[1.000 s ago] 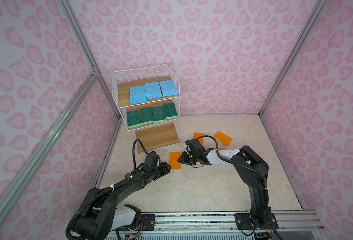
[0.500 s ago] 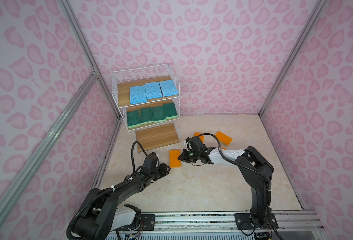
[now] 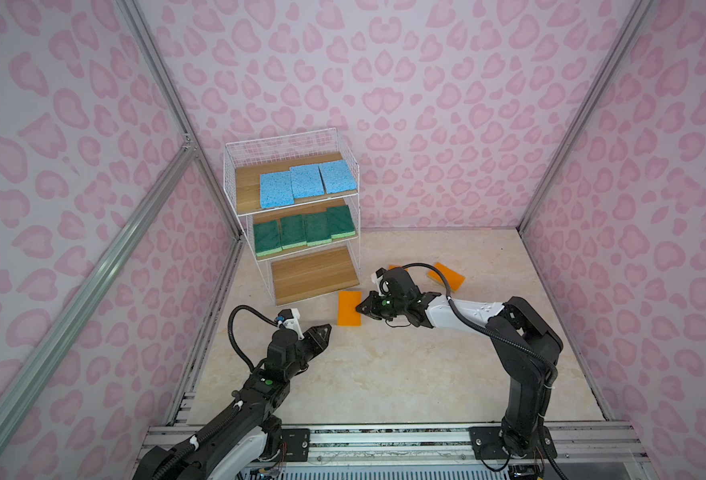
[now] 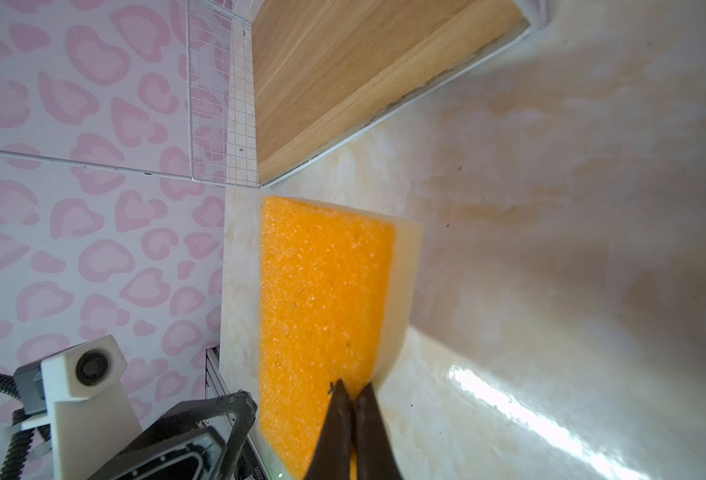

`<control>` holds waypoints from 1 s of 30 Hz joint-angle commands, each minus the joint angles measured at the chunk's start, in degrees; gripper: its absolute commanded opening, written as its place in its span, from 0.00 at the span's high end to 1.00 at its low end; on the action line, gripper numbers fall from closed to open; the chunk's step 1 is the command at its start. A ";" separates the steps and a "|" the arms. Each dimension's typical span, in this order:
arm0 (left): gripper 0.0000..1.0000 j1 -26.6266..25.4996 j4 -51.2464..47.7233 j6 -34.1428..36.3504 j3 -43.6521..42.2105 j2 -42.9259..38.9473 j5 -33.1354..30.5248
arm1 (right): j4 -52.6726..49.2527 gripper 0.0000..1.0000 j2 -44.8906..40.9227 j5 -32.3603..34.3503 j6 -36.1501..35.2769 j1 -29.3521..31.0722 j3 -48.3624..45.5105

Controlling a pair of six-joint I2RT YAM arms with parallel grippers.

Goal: Place and organize the cleaning sponges onto the shelf
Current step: 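Lift the orange sponge with the right gripper toward the left gripper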

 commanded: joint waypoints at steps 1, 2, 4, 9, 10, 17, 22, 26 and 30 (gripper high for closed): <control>0.54 -0.02 4.69 -1.46 -0.22 -0.61 -0.18 | 1.91 1.00 -0.16 -1.10 1.45 0.48 0.05; 0.53 -0.03 4.99 -1.51 -0.16 -0.30 0.14 | 2.32 1.00 -0.18 -1.34 1.80 0.57 0.06; 0.52 -0.02 6.31 -1.70 -0.18 0.71 0.73 | 2.58 1.00 -0.25 -1.76 2.18 0.65 0.26; 0.53 -0.11 10.10 -1.60 -0.27 3.90 1.85 | 1.49 1.00 -0.32 -2.72 1.84 1.15 1.11; 0.53 -0.13 11.07 -1.63 -0.38 4.47 2.15 | 1.42 1.00 -0.34 -2.78 1.79 1.23 1.12; 0.56 -0.37 15.69 -2.15 -0.16 6.88 3.78 | 1.38 1.00 -0.60 -2.95 1.96 1.22 1.49; 0.61 -0.37 16.55 -2.16 0.81 9.29 5.29 | 2.29 1.00 -0.40 -3.30 2.62 1.24 1.44; 0.62 -0.37 18.93 -3.33 0.43 12.16 5.94 | 2.29 1.00 -0.47 -3.30 2.78 1.24 1.68; 0.62 -0.37 20.14 -4.12 0.29 13.60 5.81 | 2.24 1.00 -0.75 -3.30 2.71 1.24 1.57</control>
